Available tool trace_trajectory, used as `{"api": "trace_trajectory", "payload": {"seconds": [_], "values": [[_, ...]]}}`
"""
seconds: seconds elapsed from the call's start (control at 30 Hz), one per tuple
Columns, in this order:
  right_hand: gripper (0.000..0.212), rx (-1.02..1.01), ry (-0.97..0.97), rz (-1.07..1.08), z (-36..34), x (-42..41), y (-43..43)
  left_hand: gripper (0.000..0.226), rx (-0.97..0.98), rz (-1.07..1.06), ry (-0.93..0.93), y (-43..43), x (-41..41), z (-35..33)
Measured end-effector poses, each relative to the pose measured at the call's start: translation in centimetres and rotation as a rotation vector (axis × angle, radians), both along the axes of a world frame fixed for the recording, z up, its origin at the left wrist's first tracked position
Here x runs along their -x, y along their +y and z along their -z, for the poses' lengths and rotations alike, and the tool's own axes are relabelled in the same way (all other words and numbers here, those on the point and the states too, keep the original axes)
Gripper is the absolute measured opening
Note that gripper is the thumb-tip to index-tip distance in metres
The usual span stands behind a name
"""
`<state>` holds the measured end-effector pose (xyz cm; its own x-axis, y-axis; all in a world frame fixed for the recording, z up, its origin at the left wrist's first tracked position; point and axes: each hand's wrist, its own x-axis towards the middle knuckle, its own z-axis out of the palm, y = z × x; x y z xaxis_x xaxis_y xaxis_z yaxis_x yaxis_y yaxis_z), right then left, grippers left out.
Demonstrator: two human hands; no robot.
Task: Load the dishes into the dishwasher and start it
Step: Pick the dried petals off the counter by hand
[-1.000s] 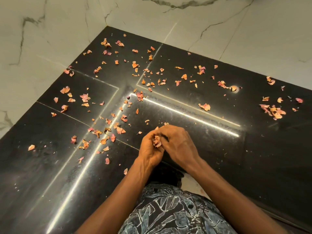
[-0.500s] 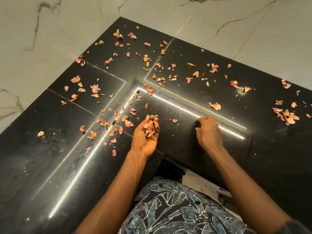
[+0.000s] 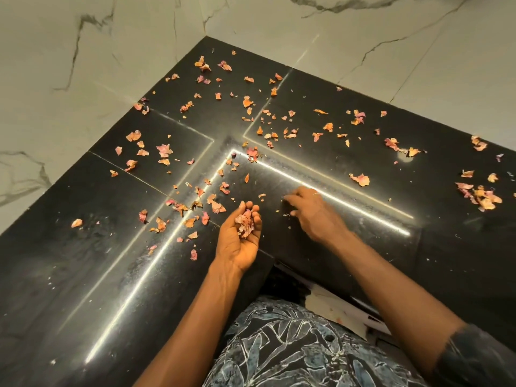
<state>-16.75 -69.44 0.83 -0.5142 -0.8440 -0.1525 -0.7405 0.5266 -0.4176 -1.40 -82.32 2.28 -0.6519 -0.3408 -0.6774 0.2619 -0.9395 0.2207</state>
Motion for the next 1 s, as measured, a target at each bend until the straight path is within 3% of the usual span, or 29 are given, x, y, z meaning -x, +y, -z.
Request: {"api": "trace_trajectory", "payload": {"seconds": [0.13, 0.3, 0.5, 0.63, 0.73, 0.87, 1.0], "values": [[0.048, -0.021, 0.111, -0.168, 0.0, -3.1, 0.0, 0.014, -0.001, 0.014, -0.003, 0.1, 0.4, 0.3], [0.024, 0.03, 0.14, -0.197, 0.3, -3.9, 1.6, 0.015, 0.009, 0.016, 0.015, -0.4, 0.8, -0.7], [0.016, 0.075, -0.045, 0.129, 0.3, -0.3, 3.5, 0.015, 0.024, 0.007, 0.003, -0.7, 0.9, -1.1], [0.034, 0.034, -0.153, 0.171, 0.6, -0.2, 3.9, 0.014, 0.015, 0.009, 0.001, -0.4, 0.6, -0.8], [0.039, -0.006, -0.071, 0.092, -0.1, -1.4, 4.2, 0.014, 0.011, 0.017, -0.008, 0.0, 0.6, -0.3], [0.019, -0.059, 0.143, 0.029, 0.0, -3.6, 3.8, 0.014, 0.028, 0.046, -0.002, 0.5, 0.6, -0.2], [0.006, -0.077, 0.161, 0.03, -0.3, -3.5, 3.2, 0.015, 0.051, 0.095, 0.011, 0.8, 1.0, -0.4]]}}
